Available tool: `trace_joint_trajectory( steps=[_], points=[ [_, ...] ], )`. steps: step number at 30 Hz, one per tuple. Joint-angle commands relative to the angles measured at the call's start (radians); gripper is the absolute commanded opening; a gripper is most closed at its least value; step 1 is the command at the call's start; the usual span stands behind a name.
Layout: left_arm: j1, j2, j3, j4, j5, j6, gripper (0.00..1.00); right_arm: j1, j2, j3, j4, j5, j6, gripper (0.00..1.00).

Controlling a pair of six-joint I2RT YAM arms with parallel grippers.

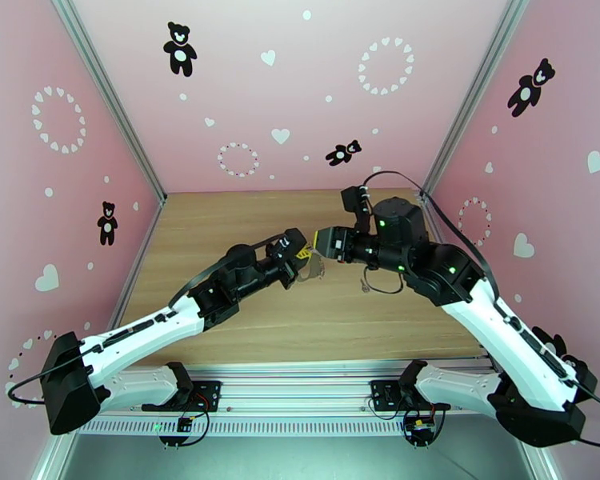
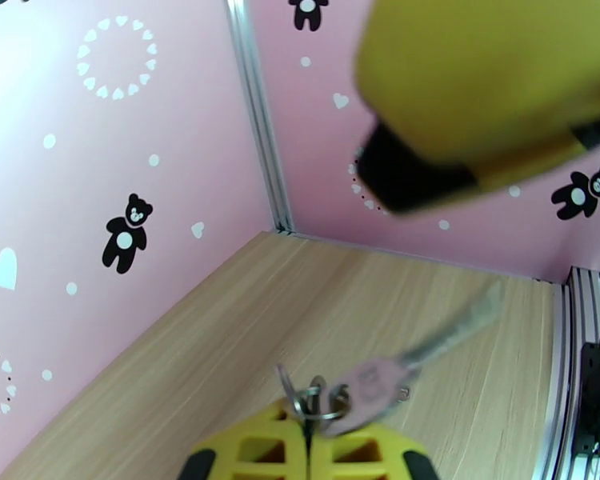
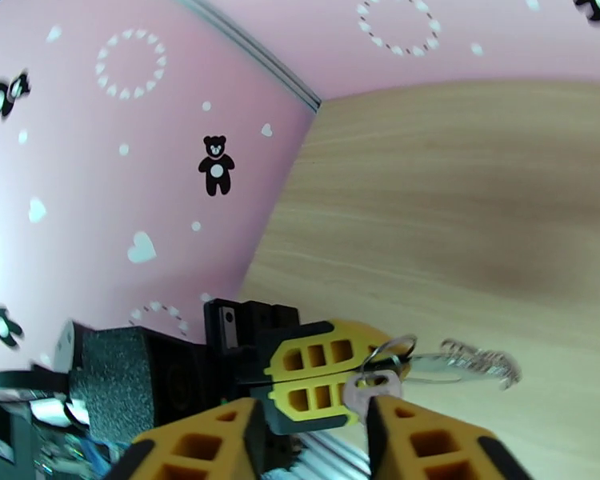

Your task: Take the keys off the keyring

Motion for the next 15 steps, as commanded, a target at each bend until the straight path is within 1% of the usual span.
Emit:
trace_joint_trajectory(
  steps=[1, 3, 5, 6, 8, 10, 12, 15],
  points=[
    [0.007, -0.04, 0.06, -0.07, 0.054, 0.097, 0.0, -0.013, -0.047, 0.021, -0.015, -0.055, -0.304, 0.47],
    [0.006, -0.045, 0.076, -0.098, 0.063, 0.114, 0.0, -0.015, -0.068, -0.009, -0.004, -0.091, -0.432, 0.51],
    [0.007, -0.048, 0.091, -0.114, 0.077, 0.125, 0.0, -0.02, -0.079, -0.029, 0.003, -0.104, -0.516, 0.51],
    [0.007, -0.048, 0.099, -0.126, 0.087, 0.131, 0.0, -0.022, -0.086, -0.047, 0.013, -0.136, -0.559, 0.51],
    [0.006, -0.05, 0.117, -0.151, 0.1, 0.14, 0.0, -0.034, -0.103, -0.081, 0.036, -0.161, -0.62, 0.51],
    [0.007, -0.052, 0.131, -0.176, 0.113, 0.152, 0.0, -0.04, -0.12, -0.128, 0.057, -0.159, -0.696, 0.49],
    [0.006, -0.054, 0.147, -0.201, 0.121, 0.161, 0.0, -0.042, -0.15, -0.19, 0.096, -0.146, -0.761, 0.43],
    [0.006, -0.056, 0.169, -0.235, 0.135, 0.169, 0.0, -0.039, -0.217, -0.306, 0.198, -0.224, -0.892, 0.42]
  ],
)
